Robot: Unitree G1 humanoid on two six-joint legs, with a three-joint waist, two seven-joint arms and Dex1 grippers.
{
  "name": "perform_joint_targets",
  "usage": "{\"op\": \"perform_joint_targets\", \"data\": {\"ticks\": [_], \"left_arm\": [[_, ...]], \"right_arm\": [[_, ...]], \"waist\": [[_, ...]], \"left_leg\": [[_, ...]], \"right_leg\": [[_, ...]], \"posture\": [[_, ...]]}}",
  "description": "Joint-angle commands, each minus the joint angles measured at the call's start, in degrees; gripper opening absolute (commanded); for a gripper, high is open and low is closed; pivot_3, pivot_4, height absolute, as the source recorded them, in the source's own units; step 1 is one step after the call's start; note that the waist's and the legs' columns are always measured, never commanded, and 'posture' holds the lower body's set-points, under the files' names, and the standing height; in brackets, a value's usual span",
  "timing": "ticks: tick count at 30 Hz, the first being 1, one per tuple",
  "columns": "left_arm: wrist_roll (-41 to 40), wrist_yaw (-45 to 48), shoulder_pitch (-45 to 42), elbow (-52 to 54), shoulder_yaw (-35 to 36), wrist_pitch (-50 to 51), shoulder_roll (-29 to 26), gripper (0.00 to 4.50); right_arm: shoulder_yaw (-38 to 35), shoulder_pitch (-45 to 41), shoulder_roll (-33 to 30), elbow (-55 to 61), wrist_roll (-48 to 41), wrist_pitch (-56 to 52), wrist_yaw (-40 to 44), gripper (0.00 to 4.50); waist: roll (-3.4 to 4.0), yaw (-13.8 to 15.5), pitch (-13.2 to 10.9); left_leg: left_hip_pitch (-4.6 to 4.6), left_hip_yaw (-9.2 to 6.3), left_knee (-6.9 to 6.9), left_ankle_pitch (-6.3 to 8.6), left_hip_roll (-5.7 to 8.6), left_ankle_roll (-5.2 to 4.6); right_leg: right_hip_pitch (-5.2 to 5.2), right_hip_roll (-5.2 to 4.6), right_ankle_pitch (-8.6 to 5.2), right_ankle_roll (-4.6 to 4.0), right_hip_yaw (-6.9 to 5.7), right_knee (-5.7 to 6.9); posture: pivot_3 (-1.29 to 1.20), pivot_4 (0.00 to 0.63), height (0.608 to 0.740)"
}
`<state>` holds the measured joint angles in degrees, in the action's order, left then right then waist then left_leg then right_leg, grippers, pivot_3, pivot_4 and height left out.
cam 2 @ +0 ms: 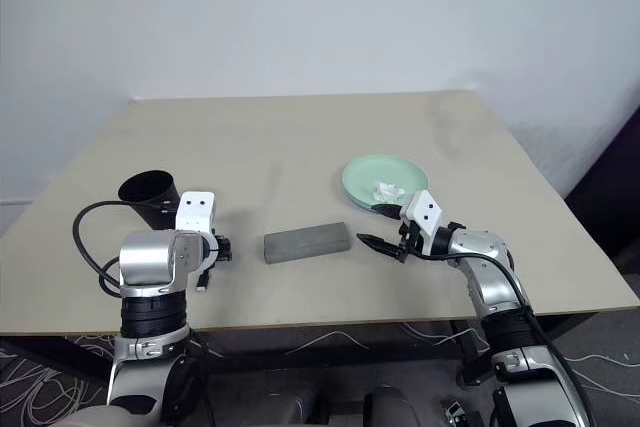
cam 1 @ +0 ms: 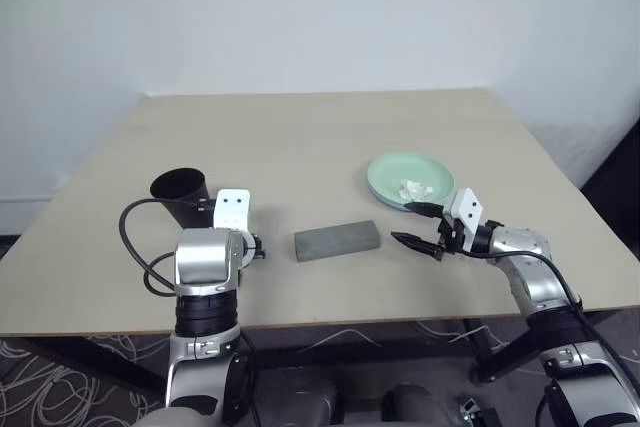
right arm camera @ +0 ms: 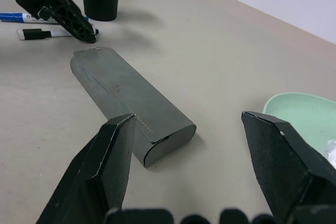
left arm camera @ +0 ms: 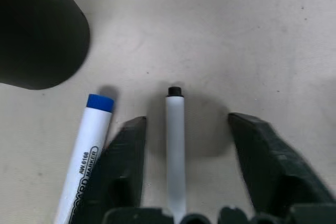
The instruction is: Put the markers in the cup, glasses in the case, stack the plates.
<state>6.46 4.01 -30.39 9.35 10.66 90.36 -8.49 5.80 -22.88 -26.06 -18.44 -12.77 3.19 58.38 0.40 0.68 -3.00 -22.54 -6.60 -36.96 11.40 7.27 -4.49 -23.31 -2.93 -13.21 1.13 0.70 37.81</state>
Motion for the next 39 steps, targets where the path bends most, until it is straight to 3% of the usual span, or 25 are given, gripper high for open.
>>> {"op": "perform_joint_targets", "data": {"ticks": [1,4,10,16,20,27,32,39], "left_arm": [[-0.13,-1.19,-1.63,0.47,1.29,1.18,0.07,0.97],[-0.41,-1.79,-1.62,0.6,1.15,0.89,-0.12,0.06],[-2.79,0.79,-0.46,2.49,-3.33,-4.99,-2.79,0.06],[-3.88,7.93,1.98,5.67,-11.53,-32.02,-10.01,0.06],[-6.11,9.94,1.24,3.97,-9.1,-50.47,-10.19,0.06],[-1.11,0.09,0.86,-5.22,-3.59,-76.6,-13.14,0.06],[0.09,-6.03,0.6,-14.06,0.07,-87.87,-14.46,0.06],[0.83,-9.43,0.38,-22.99,1.27,-94.99,-15.85,0.06]], "right_arm": [[-1.32,-0.77,-0.36,1.64,-0.19,1.42,-0.41,3.5],[-1.25,-0.96,-0.31,1.23,-0.03,1.6,-0.49,3.5],[-1.11,-1.1,-0.49,0.74,0.14,1.88,-0.49,3.5],[-1.17,-1.41,-0.38,0.22,0.46,2.1,-0.59,3.5],[-1.17,-1.6,-0.28,-0.27,0.7,2.44,-0.6,3.5],[-1.33,-1.64,-0.46,-0.45,0.73,2.72,-0.73,3.5],[-1.3,-1.35,-0.6,-0.14,0.77,2.62,-0.78,3.5],[-1.27,-1.03,-0.81,0.39,0.78,2.31,-0.76,3.5]], "waist": [[0.0,-0.03,0.0],[0.0,-0.01,0.0],[0.0,0.01,0.0],[0.02,0.03,0.0],[0.02,0.1,-0.01],[0.03,0.11,0.0],[0.02,0.32,0.0],[0.02,0.31,0.01]], "left_leg": [[0.0,0.0,0.0,0.0,0.0,0.0],[0.01,0.0,0.01,0.0,-0.01,0.0],[0.0,0.0,0.01,-0.01,-0.01,0.01],[-0.02,0.0,0.04,-0.02,0.0,0.04],[-0.03,0.0,0.08,-0.02,-0.01,0.03],[-0.03,0.01,0.13,-0.03,-0.04,0.06],[-0.02,0.01,0.08,-0.04,-0.02,0.06],[-0.03,0.01,0.06,-0.04,-0.02,0.06]], "right_leg": [[0.0,0.0,0.0,0.0,0.0,0.0],[-0.01,0.01,0.0,0.0,-0.01,0.01],[-0.01,0.0,0.0,0.0,-0.01,0.0],[-0.02,-0.02,0.01,-0.03,0.01,-0.02],[-0.03,-0.03,0.0,-0.04,0.0,-0.07],[-0.12,0.02,0.05,-0.12,0.03,-0.08],[-0.04,0.0,0.06,-0.11,0.0,-0.09],[-0.04,0.0,0.06,-0.1,-0.01,-0.08]], "posture": [[0.0,0.0,0.734],[0.0,0.0,0.734],[0.0,0.0,0.734],[0.0,0.0,0.734],[0.0,0.0,0.734],[0.0,0.0,0.734],[0.0,0.0,0.734],[0.0,0.0,0.734]]}}
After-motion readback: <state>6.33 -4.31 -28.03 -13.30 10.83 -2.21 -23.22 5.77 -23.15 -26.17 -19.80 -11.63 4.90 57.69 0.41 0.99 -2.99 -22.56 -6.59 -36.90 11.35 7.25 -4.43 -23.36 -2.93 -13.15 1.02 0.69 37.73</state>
